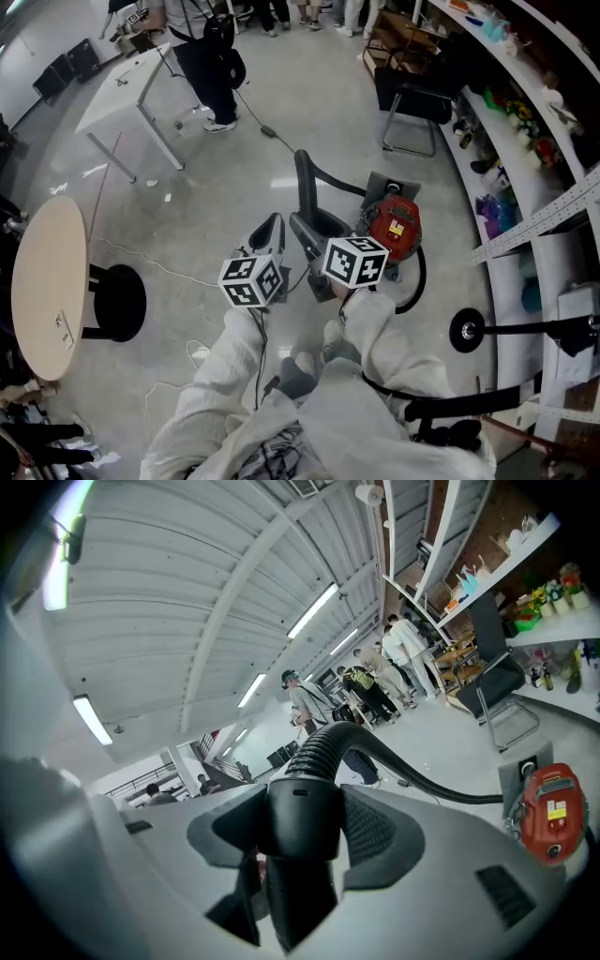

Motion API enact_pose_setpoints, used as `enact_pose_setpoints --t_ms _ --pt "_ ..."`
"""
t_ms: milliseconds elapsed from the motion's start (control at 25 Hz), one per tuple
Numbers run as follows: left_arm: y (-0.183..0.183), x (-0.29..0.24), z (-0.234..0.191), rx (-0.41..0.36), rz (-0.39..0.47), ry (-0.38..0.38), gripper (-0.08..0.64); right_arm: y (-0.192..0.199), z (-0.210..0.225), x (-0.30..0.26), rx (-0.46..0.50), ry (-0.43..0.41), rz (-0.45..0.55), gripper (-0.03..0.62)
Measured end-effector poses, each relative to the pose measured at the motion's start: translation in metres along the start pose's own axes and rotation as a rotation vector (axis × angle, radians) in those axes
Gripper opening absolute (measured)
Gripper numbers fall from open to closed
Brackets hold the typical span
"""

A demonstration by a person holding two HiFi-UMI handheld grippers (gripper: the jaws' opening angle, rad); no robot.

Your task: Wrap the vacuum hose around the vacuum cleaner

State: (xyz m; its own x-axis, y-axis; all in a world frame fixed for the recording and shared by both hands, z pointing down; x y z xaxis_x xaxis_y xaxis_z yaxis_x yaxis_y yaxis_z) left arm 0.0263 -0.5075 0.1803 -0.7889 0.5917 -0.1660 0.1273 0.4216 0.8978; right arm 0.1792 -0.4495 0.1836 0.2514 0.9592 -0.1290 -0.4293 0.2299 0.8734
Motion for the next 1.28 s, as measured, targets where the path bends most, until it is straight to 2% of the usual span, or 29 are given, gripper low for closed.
enact_pose_setpoints --t_ms 200,520,760,960,1080,1280 --pt "0.03 0.056 0.013 0.018 -0.037 0.007 0.0 0.04 -0.032 0.051 -0.001 0.044 -0.027 0.241" --pt "0.093 0.137 0.067 -0.029 -0.073 -0.015 0.0 0.101 -0.061 0.143 0.02 0.049 -0.079 0.241" --pt "0.162 0.203 0.132 -0.026 -0.116 -0.075 0.0 0.166 -0.072 0.242 0.002 0.009 -0.162 0.241" --pt "0.189 0.239 0.182 -0.042 -0.141 -0.089 0.0 0.199 -0.071 0.303 -0.056 0.006 -0.233 0.241" --pt "0.196 0.25 0.191 -0.04 -0.155 -0.081 0.0 0.212 -0.068 0.32 -0.046 -0.009 -0.295 0.241" --pt "0.211 0.245 0.176 0.004 -0.158 -0.09 0.0 0.243 -0.055 0.324 -0.054 -0.06 -0.382 0.241"
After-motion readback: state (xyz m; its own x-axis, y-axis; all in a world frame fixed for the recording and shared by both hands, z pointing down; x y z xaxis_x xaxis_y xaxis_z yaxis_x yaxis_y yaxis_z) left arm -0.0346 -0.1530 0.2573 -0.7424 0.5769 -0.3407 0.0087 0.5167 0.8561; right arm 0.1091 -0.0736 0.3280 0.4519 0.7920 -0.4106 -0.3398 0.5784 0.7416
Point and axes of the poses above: the fingertips, and each gripper's own axes: x backward along the fingers, z to its right, y out of its underside, the point moved 10 cm from there along x, backward along the fingers, and after that the axes turned 7 degrees about x, right-handed, at the moved point
